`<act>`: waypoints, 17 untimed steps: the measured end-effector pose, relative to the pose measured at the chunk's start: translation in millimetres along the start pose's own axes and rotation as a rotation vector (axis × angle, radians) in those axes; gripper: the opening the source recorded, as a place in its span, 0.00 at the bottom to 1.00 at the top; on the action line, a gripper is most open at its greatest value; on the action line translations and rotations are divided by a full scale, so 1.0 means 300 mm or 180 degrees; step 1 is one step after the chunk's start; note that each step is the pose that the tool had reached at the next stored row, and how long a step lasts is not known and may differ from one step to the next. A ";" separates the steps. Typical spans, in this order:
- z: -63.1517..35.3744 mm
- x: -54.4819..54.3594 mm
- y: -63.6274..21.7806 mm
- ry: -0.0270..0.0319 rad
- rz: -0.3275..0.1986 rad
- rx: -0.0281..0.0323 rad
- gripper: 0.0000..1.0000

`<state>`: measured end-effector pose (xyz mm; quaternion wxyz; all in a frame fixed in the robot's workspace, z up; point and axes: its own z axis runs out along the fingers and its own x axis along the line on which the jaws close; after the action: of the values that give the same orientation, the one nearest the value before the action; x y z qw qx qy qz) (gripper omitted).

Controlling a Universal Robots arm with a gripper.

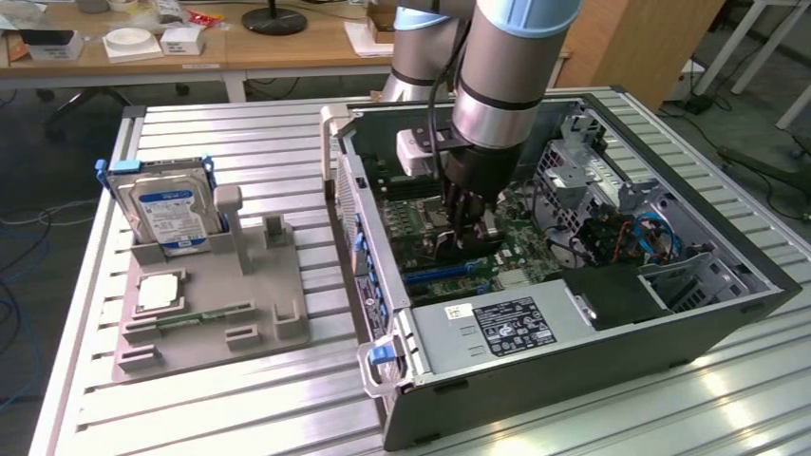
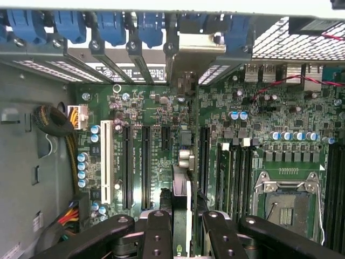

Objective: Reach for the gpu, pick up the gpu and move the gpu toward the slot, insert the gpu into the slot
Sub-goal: 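Insert the gpu into the slot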

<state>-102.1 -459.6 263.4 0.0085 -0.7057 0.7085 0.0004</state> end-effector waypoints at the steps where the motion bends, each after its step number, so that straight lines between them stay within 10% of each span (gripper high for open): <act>1: 0.000 0.000 0.000 0.0000 0.0000 0.0000 0.27; 17: 0.021 0.000 0.000 0.0000 0.0000 0.0000 0.27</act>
<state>-102.1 -459.6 257.2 0.0085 -0.7056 0.7085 0.0004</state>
